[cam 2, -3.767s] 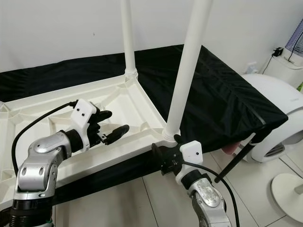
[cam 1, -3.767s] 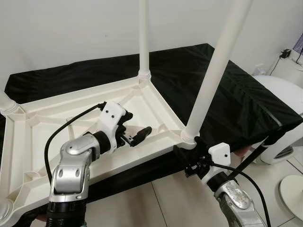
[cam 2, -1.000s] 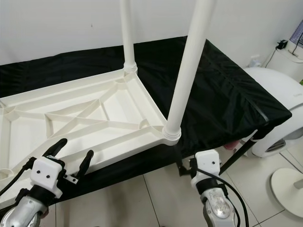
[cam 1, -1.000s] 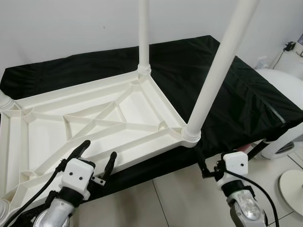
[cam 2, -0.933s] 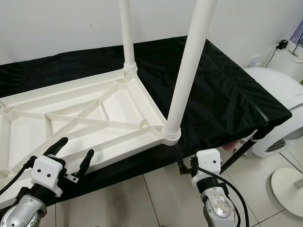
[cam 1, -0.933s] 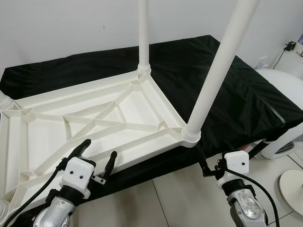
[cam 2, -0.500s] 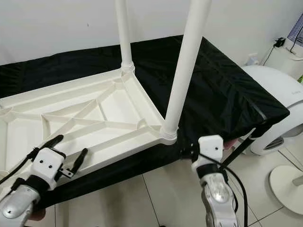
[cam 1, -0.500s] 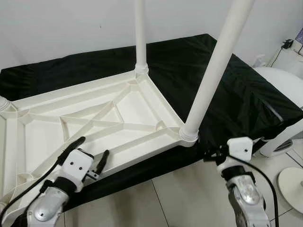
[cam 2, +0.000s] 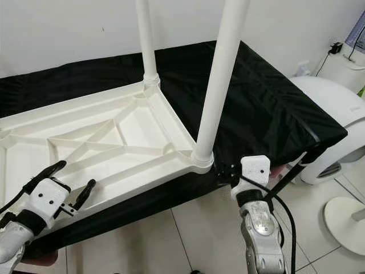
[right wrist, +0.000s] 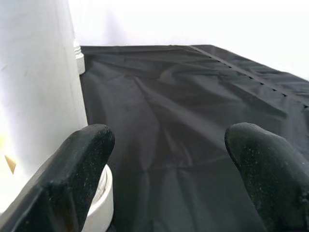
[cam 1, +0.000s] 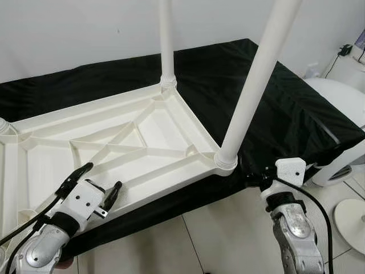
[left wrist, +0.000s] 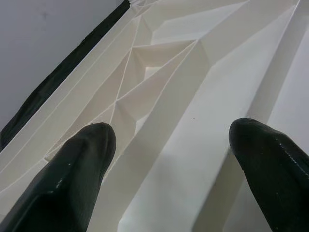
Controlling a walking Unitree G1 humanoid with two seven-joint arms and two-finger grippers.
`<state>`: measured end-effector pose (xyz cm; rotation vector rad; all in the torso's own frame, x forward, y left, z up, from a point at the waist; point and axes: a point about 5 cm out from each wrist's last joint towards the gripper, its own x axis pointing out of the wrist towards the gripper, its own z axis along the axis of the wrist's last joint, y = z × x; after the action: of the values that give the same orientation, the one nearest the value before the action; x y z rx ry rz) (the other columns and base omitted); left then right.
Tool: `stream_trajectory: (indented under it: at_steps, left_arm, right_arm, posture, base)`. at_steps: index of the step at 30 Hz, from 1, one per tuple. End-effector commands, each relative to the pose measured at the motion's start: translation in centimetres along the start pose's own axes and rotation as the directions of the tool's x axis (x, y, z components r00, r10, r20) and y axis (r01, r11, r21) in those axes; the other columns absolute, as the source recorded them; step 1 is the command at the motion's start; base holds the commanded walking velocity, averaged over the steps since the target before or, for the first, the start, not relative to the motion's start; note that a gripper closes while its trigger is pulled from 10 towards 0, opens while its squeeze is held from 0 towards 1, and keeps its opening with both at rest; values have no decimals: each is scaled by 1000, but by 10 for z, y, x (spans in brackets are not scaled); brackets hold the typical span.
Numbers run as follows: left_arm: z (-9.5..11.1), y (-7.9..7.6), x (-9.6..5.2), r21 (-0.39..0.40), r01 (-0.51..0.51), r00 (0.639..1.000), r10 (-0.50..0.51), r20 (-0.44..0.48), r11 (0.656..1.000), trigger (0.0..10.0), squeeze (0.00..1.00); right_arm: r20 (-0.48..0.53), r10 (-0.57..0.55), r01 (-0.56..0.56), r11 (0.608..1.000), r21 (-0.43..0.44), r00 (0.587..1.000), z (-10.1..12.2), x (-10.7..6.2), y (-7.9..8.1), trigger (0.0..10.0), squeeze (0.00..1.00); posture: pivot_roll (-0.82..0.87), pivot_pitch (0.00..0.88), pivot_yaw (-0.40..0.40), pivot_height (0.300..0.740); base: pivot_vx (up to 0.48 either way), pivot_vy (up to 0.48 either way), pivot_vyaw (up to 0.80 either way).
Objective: Building children table
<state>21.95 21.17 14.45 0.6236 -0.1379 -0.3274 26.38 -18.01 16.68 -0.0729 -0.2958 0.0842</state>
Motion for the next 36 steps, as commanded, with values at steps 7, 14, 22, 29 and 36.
stream_trajectory:
  at_steps: [7, 14, 22, 29, 36]
  left_arm:
    - [-1, 5, -4, 11, 17, 1000, -17, -14, 1000, 10000, 0]
    - [0, 6, -3, 5, 32, 999, -32, -8, 999, 10000, 0]
    - [-1, 5, -2, -1, 49, 999, -49, -4, 999, 10000, 0]
    - [0, 4, 1, -5, 58, 998, -58, 3, 998, 10000, 0]
    - [3, 0, 2, -24, 64, 998, -64, 15, 998, 10000, 0]
  right_arm:
    - [-60, 155, -152, 987, 55, 986, -8, -1, 9, 10000, 0]
    - [-55, 276, -270, 957, 102, 959, 0, -18, 19, 10000, 0]
    - [-57, 336, -328, 936, 126, 940, 6, -24, 12, 10000, 0]
    - [-43, 444, -435, 890, 135, 895, 12, -16, 14, 10000, 0]
    - [-56, 604, -596, 795, 113, 795, 26, -7, 6, 10000, 0]
  posture:
    - [4, 212, 39, 740]
    - [-1, 217, 37, 740]
    - [-13, 217, 44, 740]
    - [-9, 215, 43, 740]
    - [-11, 212, 31, 740]
  base:
    - [0, 0, 0]
    - [0, 0, 0]
    - [0, 0, 0]
    - [0, 0, 0]
    - [0, 0, 0]
